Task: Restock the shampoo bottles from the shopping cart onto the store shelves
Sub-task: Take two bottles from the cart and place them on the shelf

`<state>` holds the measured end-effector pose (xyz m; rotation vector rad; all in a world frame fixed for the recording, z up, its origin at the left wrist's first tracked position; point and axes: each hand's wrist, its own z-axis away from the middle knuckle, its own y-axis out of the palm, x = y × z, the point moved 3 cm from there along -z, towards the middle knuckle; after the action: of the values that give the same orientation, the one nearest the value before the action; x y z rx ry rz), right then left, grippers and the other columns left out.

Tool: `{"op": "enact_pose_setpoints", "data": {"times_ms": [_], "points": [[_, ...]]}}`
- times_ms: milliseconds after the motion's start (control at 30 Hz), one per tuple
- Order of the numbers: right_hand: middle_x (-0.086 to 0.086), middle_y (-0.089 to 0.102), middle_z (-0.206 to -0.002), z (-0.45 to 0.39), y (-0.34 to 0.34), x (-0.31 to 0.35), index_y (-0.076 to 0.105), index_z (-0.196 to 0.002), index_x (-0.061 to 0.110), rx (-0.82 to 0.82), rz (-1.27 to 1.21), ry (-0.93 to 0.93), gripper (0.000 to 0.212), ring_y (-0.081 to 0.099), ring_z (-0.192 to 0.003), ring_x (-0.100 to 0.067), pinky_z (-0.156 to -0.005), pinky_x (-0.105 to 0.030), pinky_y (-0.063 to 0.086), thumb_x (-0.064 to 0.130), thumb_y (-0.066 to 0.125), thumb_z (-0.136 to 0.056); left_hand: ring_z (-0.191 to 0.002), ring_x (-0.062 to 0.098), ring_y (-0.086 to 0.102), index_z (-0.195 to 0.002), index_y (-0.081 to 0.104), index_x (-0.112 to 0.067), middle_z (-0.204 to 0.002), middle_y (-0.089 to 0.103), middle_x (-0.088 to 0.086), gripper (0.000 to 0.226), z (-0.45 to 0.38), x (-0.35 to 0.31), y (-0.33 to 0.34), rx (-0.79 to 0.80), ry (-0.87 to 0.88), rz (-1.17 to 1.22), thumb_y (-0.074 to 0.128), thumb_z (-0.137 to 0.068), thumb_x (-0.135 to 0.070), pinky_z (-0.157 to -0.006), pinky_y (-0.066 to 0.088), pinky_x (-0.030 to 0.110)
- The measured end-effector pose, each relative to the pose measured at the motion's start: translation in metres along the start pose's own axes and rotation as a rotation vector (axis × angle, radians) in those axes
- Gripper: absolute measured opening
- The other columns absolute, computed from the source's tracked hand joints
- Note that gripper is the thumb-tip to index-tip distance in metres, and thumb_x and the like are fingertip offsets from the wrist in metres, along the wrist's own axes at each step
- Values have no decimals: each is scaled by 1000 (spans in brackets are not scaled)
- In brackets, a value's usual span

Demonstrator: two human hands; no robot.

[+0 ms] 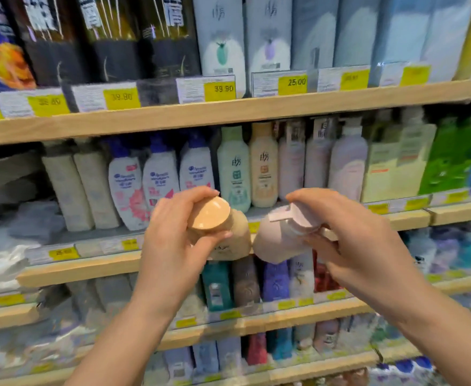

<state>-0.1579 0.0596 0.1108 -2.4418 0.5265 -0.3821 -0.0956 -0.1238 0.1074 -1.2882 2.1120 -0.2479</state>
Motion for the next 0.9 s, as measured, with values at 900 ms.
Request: {"op": "enact_pose_setpoints", "data": {"times_ms": [900], "points": [[23, 53, -92, -113, 23, -210, 57, -118, 28, 219, -185, 54, 46, 50, -95, -9, -85, -19, 38, 15, 64, -74, -88, -20, 48, -77, 50, -49, -79, 60, -37, 36, -151, 45, 161, 42, -107, 129, 76, -54, -39, -73, 35, -1]]}}
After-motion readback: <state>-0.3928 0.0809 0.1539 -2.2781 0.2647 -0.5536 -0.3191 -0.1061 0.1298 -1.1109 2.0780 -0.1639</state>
